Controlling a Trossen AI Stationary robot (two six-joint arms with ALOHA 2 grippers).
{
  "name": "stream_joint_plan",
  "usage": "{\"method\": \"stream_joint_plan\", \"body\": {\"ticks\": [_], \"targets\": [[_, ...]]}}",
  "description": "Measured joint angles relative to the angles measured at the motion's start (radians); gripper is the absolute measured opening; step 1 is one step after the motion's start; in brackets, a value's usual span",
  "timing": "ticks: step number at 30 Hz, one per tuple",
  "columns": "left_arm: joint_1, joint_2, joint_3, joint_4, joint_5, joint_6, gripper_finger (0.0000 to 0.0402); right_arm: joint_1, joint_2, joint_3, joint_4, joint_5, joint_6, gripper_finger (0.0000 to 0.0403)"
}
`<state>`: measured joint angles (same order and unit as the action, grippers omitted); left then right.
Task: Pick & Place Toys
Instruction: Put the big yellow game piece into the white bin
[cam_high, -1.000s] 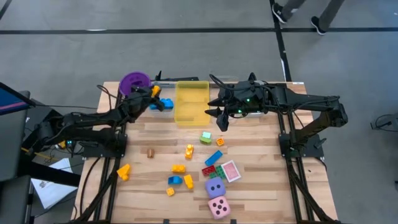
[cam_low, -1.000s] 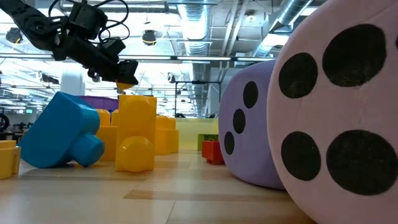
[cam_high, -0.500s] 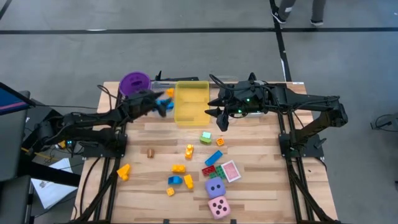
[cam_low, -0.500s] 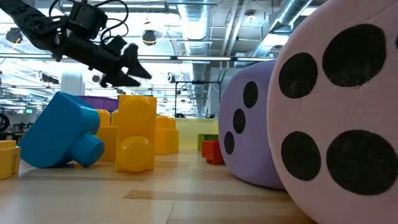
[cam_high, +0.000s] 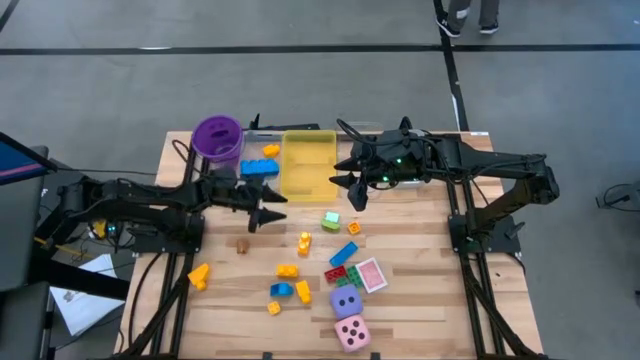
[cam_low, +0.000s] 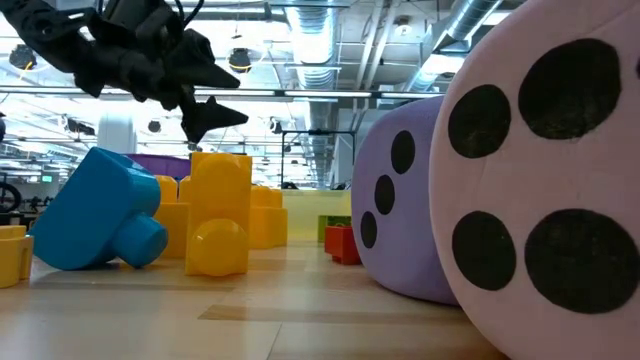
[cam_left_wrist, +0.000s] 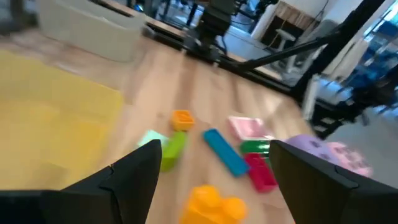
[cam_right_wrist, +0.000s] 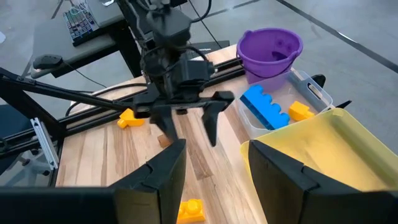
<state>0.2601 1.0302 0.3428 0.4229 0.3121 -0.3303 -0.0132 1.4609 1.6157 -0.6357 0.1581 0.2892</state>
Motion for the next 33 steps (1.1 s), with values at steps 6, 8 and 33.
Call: {"method": "stream_joint_plan", "body": {"ticks": [6,8,33], "targets": [[-0.102,0.0,0.031,0.0,-0.034,-0.093,0.0292,0.0,0.0,0.0,-0.001,0.0,0.002,0.0168],[-0.143,0.014,0.078,-0.029,-0.068,-0.097,0.0292,0.0,0.0,0.0,-0.011,0.0,0.002,0.0168],[-0.432,0.573,0.649,-0.54,-0.263,-0.901,0.0292,-0.033,-0.009,0.001,-0.475,-0.003,-0.165,0.0168]]}}
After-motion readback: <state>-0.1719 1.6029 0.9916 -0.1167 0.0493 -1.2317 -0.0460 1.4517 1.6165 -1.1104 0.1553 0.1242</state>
